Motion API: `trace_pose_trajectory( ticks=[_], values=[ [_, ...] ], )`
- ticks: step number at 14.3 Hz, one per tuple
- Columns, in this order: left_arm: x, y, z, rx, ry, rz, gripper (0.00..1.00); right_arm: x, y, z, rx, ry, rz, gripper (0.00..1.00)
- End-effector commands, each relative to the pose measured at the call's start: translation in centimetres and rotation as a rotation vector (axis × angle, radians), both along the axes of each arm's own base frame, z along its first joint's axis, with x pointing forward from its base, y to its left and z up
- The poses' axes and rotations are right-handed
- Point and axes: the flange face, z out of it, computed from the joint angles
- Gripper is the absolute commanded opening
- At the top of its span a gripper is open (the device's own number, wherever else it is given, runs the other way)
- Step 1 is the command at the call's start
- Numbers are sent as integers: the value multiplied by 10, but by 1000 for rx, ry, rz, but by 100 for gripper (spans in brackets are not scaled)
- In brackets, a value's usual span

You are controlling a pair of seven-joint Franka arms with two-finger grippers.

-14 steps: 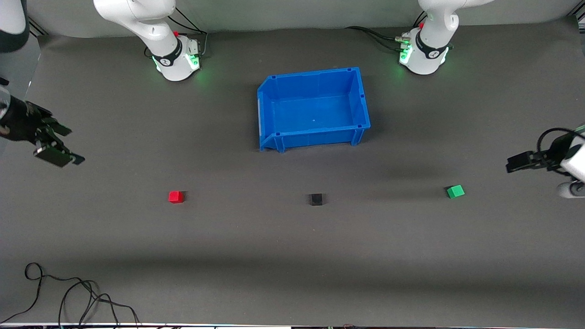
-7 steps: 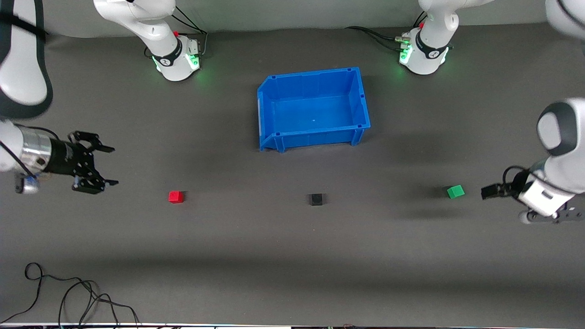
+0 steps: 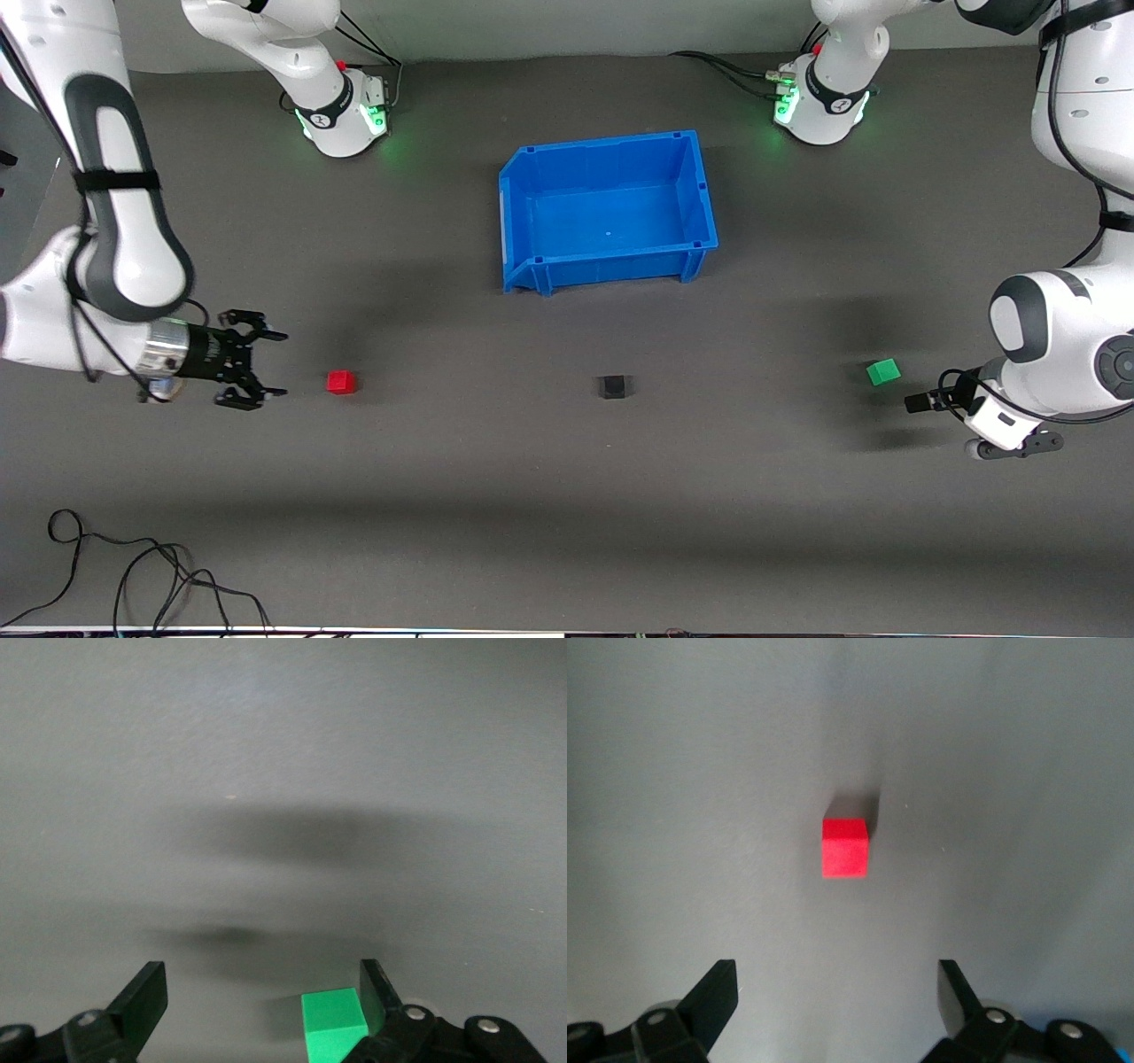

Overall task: Attach green and red cubes to black cube
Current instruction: 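Reach the right gripper to the red cube while the left gripper reaches the green cube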

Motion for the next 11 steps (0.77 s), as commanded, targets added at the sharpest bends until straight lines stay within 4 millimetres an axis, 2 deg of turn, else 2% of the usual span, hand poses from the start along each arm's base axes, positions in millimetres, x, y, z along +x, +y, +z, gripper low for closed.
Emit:
trace_pose_trajectory(
  ticks=[1, 3, 4, 5, 6, 8, 9, 11],
  values=[
    [-5, -6, 15, 2, 34, 35, 88, 3, -3, -53, 37, -35, -11, 100],
    [-4, -25, 11, 7, 42, 67, 88, 3, -4, -89, 51, -45, -27, 100],
    [-3, -38, 9, 9, 45, 56, 88, 1, -3, -102, 68, -40, -37, 100],
    [-6, -50, -3, 12, 65, 33, 84, 0, -4, -110, 77, -39, -45, 100],
    [-11, -57, -17, 17, 82, 10, 84, -1, -4, -116, 77, -37, -54, 100],
    [-18, -53, -24, 25, 103, -3, 84, -3, 0, -129, 79, -28, -69, 100],
    [-23, -54, -28, 25, 115, -10, 84, -3, 2, -129, 86, -28, -72, 97],
    [-29, -57, -33, 25, 136, -11, 84, -2, 5, -128, 85, -29, -69, 82]
  ],
)
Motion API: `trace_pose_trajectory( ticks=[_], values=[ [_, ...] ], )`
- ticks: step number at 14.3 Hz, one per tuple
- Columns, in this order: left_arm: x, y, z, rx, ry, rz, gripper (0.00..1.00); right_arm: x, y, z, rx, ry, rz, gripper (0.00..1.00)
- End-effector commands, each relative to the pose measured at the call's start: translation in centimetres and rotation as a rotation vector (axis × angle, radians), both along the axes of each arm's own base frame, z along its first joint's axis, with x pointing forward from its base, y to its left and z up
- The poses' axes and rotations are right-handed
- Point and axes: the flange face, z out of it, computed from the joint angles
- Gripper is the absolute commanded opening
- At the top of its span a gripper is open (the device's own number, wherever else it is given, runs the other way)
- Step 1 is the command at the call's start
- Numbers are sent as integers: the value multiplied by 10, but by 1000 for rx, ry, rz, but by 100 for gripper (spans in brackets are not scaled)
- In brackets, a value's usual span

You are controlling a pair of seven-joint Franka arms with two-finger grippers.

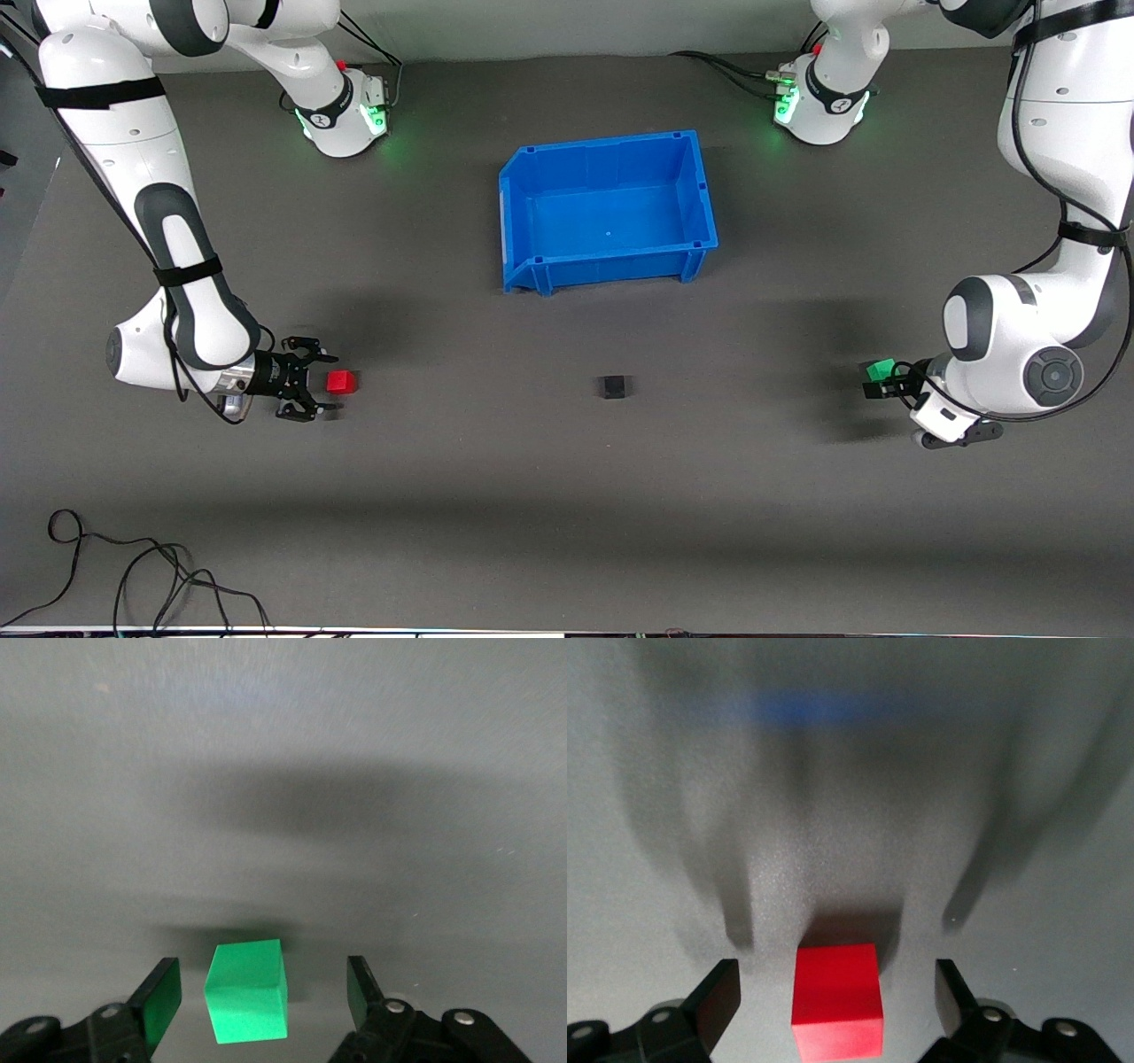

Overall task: Attach green and red cubes to black cube
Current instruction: 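Close the right gripper on the red cube while the left gripper grasps green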

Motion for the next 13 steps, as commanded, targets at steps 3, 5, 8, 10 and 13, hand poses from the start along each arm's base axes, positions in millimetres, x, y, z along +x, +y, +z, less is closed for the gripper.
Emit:
trace_pose_trajectory(
  ticks=[3, 5, 8, 10, 13],
  values=[
    [-10, 9, -6, 21, 19, 23, 78, 7, 6, 7, 13, -31, -4, 47],
    [-10, 8, -9, 21, 18, 22, 66, 8, 6, 10, 14, -32, -7, 31],
    [-13, 7, -22, 18, 40, 18, 49, 13, 8, 20, 17, -44, -15, 24],
    [-8, 12, -10, 17, 32, 10, 23, 28, 29, 40, 17, -60, -32, 24],
    [0, 17, 4, 24, 2, 26, 2, 49, 92, 68, 16, -55, -55, 24]
  ],
)
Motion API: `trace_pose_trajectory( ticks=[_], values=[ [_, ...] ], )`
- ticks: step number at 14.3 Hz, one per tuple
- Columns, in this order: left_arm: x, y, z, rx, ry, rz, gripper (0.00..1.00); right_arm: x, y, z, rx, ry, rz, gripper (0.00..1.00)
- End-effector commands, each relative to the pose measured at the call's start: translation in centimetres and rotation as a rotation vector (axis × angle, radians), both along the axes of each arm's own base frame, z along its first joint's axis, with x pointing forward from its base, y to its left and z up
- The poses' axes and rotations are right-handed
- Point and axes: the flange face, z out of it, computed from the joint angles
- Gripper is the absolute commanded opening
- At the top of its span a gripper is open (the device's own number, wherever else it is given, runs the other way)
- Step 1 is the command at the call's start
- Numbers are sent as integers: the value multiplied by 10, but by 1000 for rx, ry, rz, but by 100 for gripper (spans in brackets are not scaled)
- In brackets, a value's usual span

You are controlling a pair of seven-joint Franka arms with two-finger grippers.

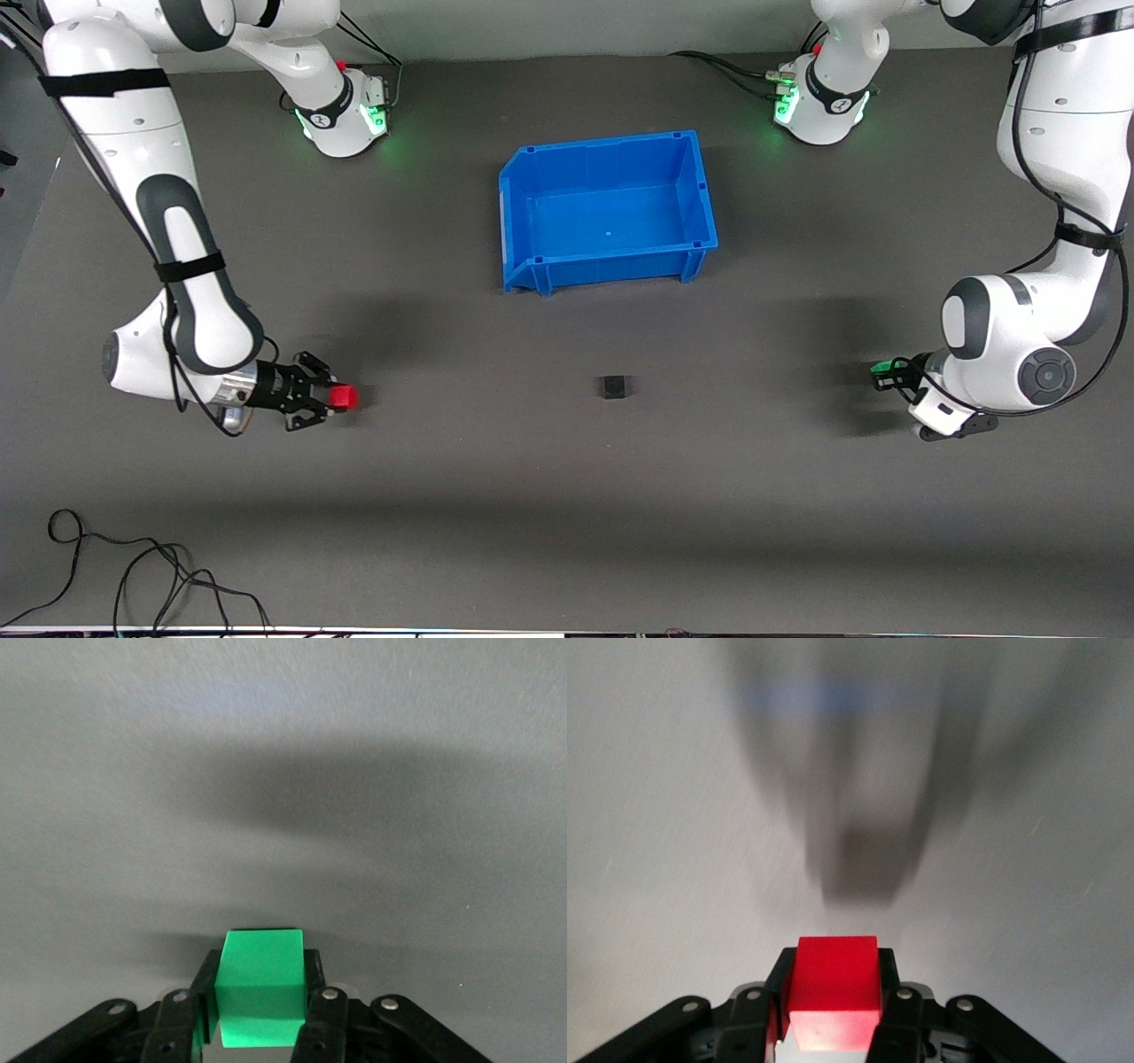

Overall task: Attach green and red cubes to black cube
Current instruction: 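Close the right gripper on the red cube while the left gripper grasps green, then carry the red cube and green cube to either side of the black cube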

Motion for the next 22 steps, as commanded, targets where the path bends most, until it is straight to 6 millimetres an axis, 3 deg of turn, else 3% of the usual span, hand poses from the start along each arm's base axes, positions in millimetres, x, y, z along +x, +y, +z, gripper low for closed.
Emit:
trace_pose_trajectory(
  ticks=[1, 3, 6, 8, 10, 14, 16, 17, 19, 22],
  values=[
    [7, 3, 22, 22, -27, 19, 0, 16, 61, 28, 15, 1, -34, 23],
    [13, 4, 48, 36, -56, 125, 0, 21, 99, 30, 7, 5, -46, 23],
    [15, -13, 83, 92, 11, 344, 0, 26, 168, 30, -19, -14, -114, 22],
    [24, -49, 99, 100, 8, 487, 0, 28, 222, 28, -23, -17, -163, 22],
    [33, -103, 103, 92, 8, 666, 0, 27, 270, 27, -14, -16, -216, 22],
    [55, -212, 77, 107, 59, 1018, 0, 14, 338, 15, -13, -10, -220, 22],
    [57, -257, 62, 83, 14, 1196, 0, 7, 362, 6, -23, -27, -168, 22],
    [51, -277, 44, 84, 8, 1289, 0, 4, 370, 1, -50, -42, -132, 22],
    [45, -303, 27, 63, -7, 1373, 0, -1, 386, -11, -85, -62, -79, 22],
    [34, -335, 19, 65, 5, 1454, 0, -4, 403, -22, -98, -82, -35, 22]
  ],
)
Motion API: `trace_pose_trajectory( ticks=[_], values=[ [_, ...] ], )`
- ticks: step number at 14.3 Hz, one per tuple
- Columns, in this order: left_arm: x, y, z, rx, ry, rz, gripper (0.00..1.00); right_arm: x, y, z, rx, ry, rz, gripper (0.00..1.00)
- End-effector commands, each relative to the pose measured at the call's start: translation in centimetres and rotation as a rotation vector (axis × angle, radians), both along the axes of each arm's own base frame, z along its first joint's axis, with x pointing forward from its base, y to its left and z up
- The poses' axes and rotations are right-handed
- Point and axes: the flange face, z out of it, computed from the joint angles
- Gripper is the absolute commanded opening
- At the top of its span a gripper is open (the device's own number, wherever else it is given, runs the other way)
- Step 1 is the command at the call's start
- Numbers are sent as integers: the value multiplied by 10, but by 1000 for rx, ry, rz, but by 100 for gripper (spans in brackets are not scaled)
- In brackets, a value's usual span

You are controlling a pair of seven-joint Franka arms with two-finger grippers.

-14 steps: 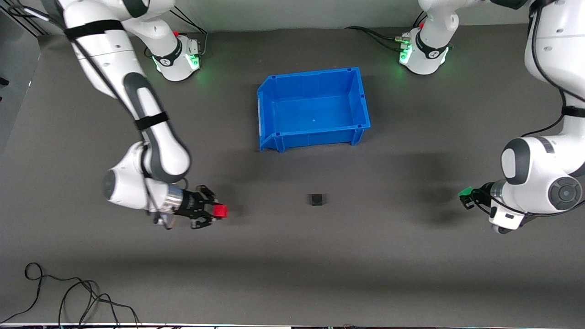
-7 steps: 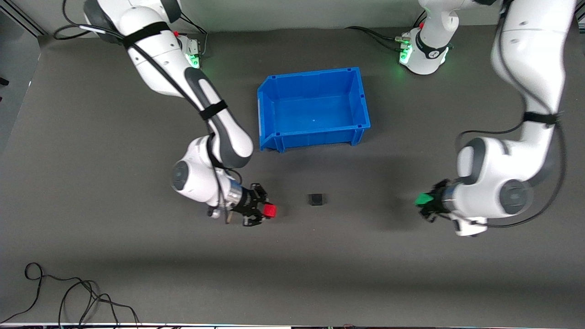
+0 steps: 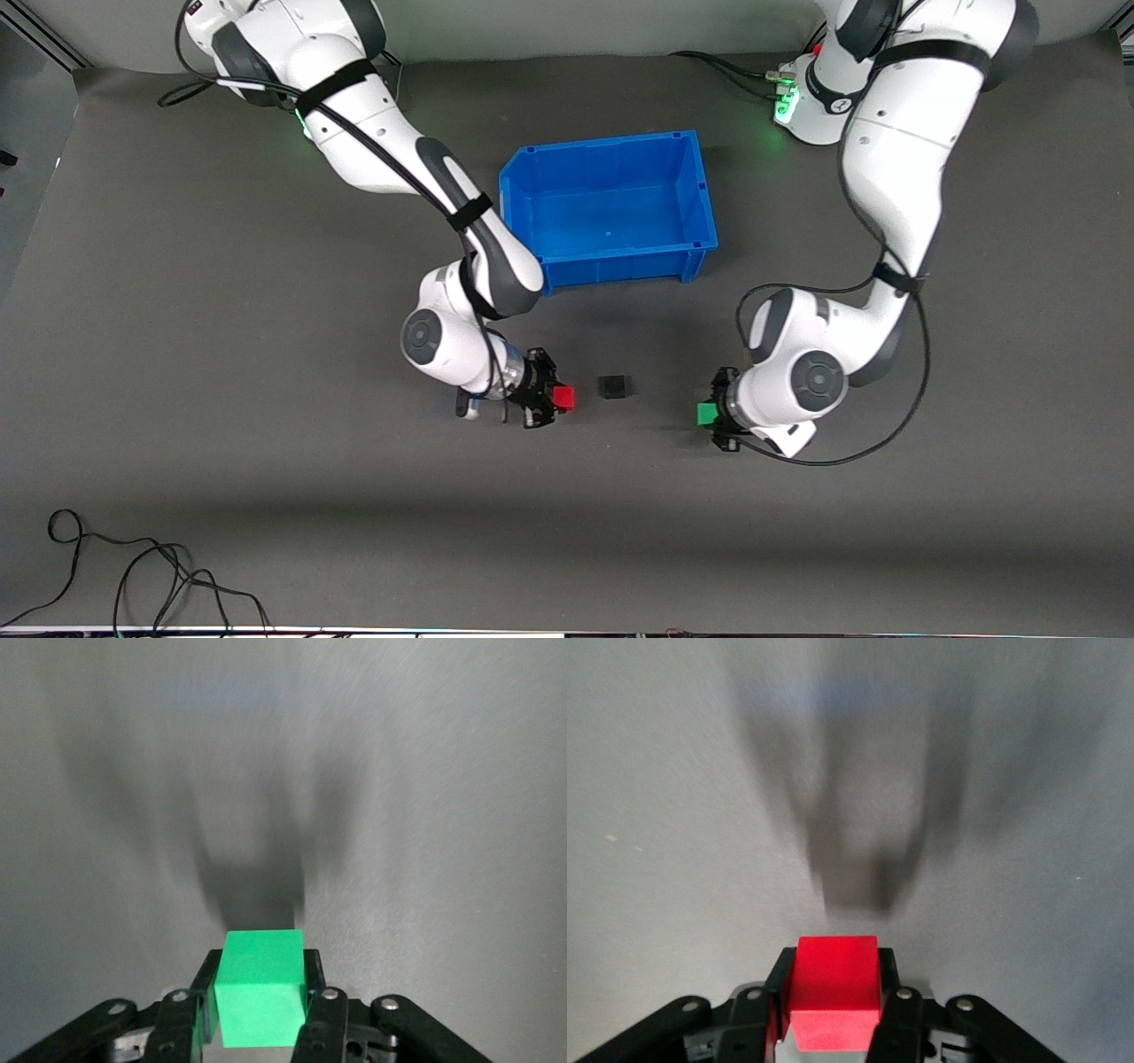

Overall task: Attach green and red cubes to black cube
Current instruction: 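Carry the red cube and green cube to either side of the black cube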

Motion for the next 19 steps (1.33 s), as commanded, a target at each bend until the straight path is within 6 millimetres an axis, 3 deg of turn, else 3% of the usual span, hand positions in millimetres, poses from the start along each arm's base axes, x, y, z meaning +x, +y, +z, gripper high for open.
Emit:
trace_pose_trajectory(
  ticks=[1, 8, 13, 18, 19],
  values=[
    [-2, -20, 1, 0, 3, 108, 0, 9, 15, -5, -17, -42, 22, 20],
    [-34, -60, -11, 22, 53, 139, 0, -13, 54, -13, -15, -45, 77, 19],
    [-46, -87, -8, 4, 50, 141, 0, -25, 68, -15, -16, -43, 103, 19],
    [-58, -107, -8, -8, 50, 120, 0, -21, 67, -15, -1, -59, 41, 16],
    [-60, -108, -10, -4, 57, 114, 12, -21, 67, -14, 1, -63, 38, 16]
  ],
)
